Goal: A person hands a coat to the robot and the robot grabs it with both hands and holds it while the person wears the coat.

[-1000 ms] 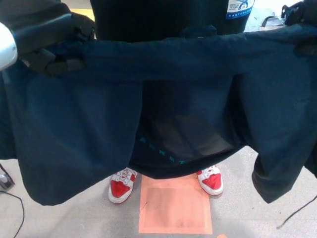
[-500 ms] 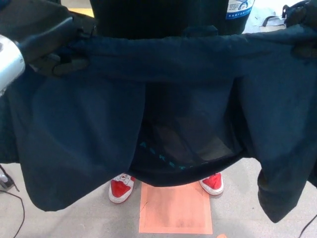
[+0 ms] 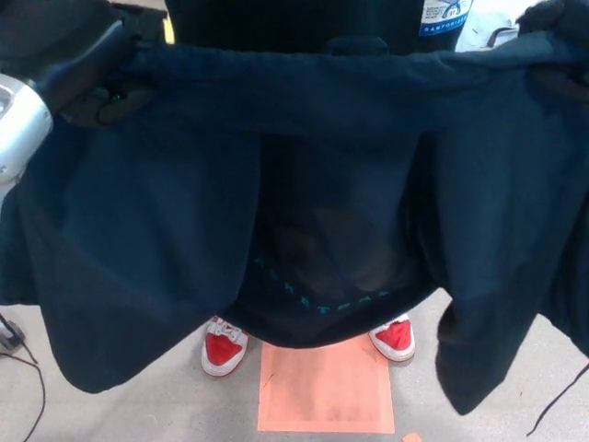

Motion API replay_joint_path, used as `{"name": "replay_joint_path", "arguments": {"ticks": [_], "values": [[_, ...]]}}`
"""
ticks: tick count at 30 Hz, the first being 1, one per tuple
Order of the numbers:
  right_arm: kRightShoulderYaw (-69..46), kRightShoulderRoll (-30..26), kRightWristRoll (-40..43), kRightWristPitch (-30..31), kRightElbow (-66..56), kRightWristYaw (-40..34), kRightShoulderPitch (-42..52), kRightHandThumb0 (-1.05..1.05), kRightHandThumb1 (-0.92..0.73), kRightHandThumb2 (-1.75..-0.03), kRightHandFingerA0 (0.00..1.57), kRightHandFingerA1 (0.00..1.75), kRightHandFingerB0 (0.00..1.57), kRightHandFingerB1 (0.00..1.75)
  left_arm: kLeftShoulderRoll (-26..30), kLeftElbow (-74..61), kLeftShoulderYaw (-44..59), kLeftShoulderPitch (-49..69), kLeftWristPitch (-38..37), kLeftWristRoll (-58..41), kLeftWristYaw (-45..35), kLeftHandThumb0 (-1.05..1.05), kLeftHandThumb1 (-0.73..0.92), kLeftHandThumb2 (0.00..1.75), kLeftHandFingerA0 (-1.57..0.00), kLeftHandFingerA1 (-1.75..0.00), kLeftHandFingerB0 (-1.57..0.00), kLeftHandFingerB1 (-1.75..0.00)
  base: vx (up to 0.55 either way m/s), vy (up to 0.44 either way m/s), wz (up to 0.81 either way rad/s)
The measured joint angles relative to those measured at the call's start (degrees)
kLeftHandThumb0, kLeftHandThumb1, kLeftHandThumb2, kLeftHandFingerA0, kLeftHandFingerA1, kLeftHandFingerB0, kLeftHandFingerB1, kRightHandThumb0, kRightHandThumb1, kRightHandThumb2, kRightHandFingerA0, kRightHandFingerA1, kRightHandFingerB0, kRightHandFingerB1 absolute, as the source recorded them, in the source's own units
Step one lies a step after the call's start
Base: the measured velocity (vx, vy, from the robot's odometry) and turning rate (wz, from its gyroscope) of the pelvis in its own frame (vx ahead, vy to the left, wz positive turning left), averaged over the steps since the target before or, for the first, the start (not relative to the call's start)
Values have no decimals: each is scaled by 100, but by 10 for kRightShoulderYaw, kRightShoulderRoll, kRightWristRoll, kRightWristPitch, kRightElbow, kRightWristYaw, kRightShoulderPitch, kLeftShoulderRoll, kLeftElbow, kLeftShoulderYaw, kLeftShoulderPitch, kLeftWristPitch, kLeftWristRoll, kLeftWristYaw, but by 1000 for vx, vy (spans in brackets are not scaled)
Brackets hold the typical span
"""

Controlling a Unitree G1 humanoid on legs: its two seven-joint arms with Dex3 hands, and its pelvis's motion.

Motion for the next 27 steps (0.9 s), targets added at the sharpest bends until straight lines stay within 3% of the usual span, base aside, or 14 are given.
{"name": "replay_joint_path", "arguments": {"ticks": [1,2,6,10,12,13,16,18,22,23,24,25,26,27], "values": [[-3,3,0,0,1,-5,-1,-41,-91,-67,95,113,84,82,-3,7,0,-4,0,3,10,-41,76,68,-91,-175,-70,-156,0,0,0],[-5,6,0,0,2,-9,-2,-42,-89,-72,91,157,85,133,-5,11,0,-7,0,5,16,-38,79,68,-90,-174,-68,-153,0,0,0],[-18,20,0,1,12,-28,-14,-43,-88,-73,98,158,90,138,-11,33,0,-21,0,15,49,-38,83,70,-89,-175,-70,-154,0,0,0],[-25,33,0,2,34,-49,-39,-45,-90,-69,104,137,90,128,-14,55,0,-40,0,21,83,-40,83,65,-88,-175,-67,-161,0,0,0],[-28,39,0,2,44,-58,-52,-44,-88,-71,102,144,87,137,-14,67,0,-49,0,24,98,-37,77,63,-91,-175,-67,-166,0,0,0],[-31,44,0,2,52,-64,-60,-44,-89,-68,96,175,76,166,-15,75,0,-55,0,26,107,-39,80,64,-91,-175,-66,-166,0,0,0],[-38,54,0,3,73,-79,-82,-42,-89,-67,90,175,68,166,-15,93,0,-71,0,31,130,-39,85,66,-91,-175,-69,-157,0,0,0],[-40,59,0,3,86,-87,-96,-42,-87,-72,89,175,77,156,-15,104,0,-81,0,34,142,-39,85,66,-91,-175,-68,-159,0,0,0],[-46,70,0,3,117,-107,-129,-42,-88,-67,89,175,70,159,-15,130,0,-108,0,38,171,-36,86,66,-94,-175,-70,-162,0,0,0],[-48,73,0,3,127,-114,-140,-41,-85,-66,83,175,63,154,-15,139,0,-119,0,39,181,-37,83,65,-95,-175,-71,-164,0,0,0],[-49,74,0,3,134,-118,-148,-42,-86,-66,84,164,63,127,-15,144,0,-126,0,40,187,-39,82,69,-90,-174,-73,-143,0,0,0],[-51,76,0,3,146,-124,-162,-42,-86,-66,84,164,63,127,-15,155,0,-138,-1,42,197,-39,82,69,-90,-174,-73,-143,0,0,0],[-51,77,0,3,152,-127,-169,-42,-87,-66,80,175,57,150,-15,161,-1,-144,-1,43,200,-36,81,64,-91,-175,-65,-158,0,0,0],[-52,78,0,2,161,-131,-179,-42,-87,-66,80,175,57,150,-15,170,-1,-154,-2,45,206,-36,81,64,-91,-175,-65,-158,0,0,0]]}}
